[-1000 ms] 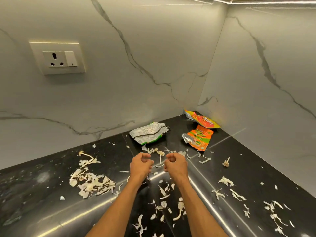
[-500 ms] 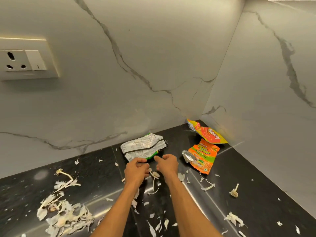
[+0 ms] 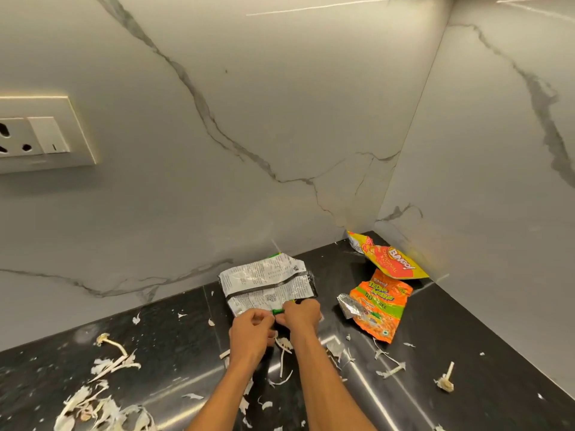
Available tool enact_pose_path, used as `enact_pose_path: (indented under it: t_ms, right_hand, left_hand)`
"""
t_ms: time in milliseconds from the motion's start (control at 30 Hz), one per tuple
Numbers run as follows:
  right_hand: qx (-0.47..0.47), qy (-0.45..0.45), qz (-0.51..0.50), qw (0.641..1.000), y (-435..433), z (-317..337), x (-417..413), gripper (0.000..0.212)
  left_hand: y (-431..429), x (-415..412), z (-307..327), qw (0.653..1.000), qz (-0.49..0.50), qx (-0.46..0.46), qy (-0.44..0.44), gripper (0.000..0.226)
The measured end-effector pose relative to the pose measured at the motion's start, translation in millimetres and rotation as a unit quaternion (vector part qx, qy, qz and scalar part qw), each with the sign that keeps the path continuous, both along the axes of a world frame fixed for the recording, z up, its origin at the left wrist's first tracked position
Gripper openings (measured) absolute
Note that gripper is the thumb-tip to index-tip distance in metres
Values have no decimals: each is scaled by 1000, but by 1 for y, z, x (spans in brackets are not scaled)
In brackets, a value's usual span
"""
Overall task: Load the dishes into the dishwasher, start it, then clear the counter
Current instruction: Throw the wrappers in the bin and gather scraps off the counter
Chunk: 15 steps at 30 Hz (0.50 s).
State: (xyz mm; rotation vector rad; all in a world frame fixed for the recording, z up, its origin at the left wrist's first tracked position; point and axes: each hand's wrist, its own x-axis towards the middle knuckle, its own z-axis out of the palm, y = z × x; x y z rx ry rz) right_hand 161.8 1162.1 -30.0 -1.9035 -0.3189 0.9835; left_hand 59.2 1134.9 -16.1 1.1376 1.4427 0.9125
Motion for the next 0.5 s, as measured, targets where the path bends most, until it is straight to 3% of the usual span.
enact_pose_path:
  t_ms: [100, 200, 500]
  right_hand:
    - [38, 22, -29, 999, -16, 8, 0, 5]
    - [84, 100, -68, 989, -36, 18, 1, 18]
    - [139, 172, -163, 962, -99, 31, 10, 13]
  left_hand:
    - [-4, 3, 2, 1000, -3, -22, -8, 21]
    - [-13, 10, 10, 998, 6, -49, -26, 40]
    - [-51, 28, 17, 994, 21, -105, 12, 61]
